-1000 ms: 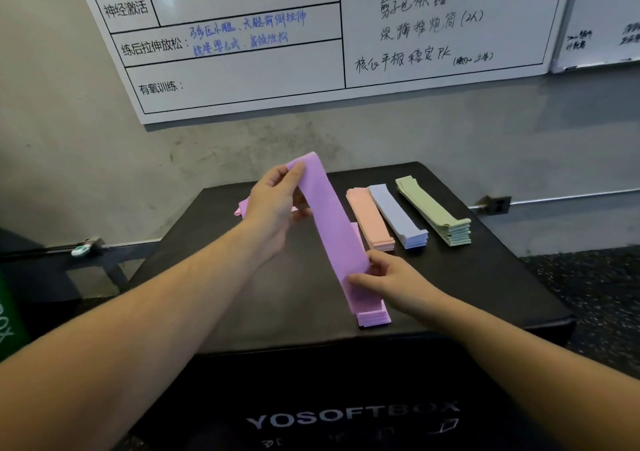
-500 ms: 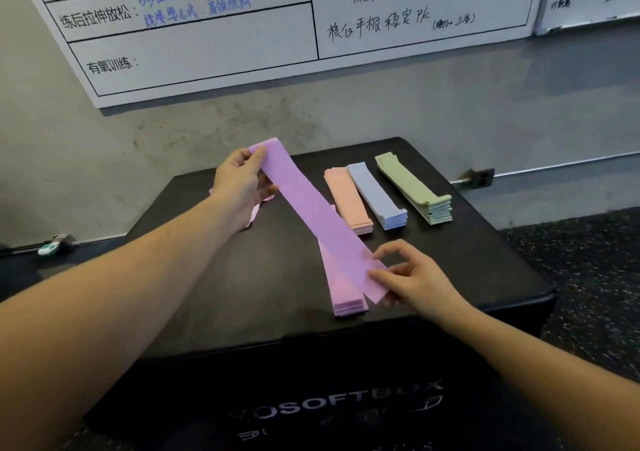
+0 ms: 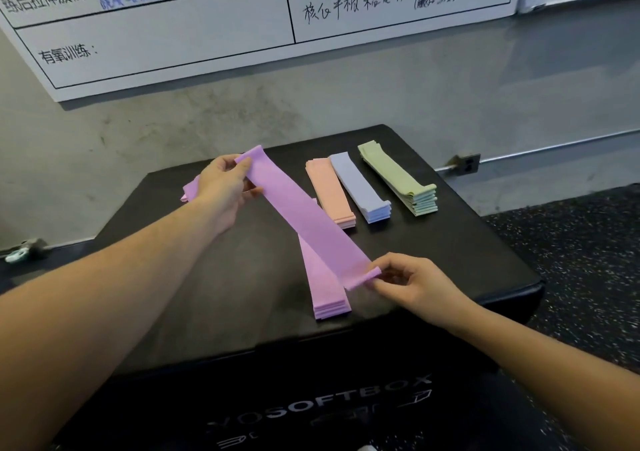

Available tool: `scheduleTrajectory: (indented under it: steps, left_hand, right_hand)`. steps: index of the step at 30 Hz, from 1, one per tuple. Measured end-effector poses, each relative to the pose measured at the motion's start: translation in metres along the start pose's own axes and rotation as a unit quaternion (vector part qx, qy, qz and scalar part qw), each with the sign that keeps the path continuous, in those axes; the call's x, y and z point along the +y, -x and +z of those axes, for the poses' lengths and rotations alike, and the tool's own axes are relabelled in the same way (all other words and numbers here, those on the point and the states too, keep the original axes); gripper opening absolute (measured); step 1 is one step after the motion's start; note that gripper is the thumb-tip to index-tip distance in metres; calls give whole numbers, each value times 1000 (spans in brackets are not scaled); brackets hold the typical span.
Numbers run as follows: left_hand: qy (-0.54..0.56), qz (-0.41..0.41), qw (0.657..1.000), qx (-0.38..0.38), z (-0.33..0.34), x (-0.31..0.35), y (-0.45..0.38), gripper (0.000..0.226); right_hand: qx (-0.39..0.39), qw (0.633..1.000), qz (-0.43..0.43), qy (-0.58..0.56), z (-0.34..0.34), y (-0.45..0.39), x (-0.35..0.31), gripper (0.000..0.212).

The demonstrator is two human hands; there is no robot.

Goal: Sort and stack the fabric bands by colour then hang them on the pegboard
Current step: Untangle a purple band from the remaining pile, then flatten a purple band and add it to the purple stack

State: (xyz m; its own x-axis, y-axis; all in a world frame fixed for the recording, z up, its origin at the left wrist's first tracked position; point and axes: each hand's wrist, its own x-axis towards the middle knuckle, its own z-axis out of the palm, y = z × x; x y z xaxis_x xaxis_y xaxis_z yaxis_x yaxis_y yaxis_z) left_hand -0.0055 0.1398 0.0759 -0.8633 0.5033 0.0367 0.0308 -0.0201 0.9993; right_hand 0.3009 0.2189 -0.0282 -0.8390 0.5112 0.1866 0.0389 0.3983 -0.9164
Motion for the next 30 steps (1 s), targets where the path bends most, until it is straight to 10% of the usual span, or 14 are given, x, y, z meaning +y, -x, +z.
scheduleTrajectory:
  steps: [10, 30]
  left_hand:
    - [-53, -46, 997, -39, 13, -24, -19, 11]
    - [-213, -34, 974, -66, 69, -84, -68, 12]
  right_hand:
    - [42, 943, -207, 256, -10, -7, 9, 13]
    - [-150, 935, -174, 269, 27, -60, 29, 19]
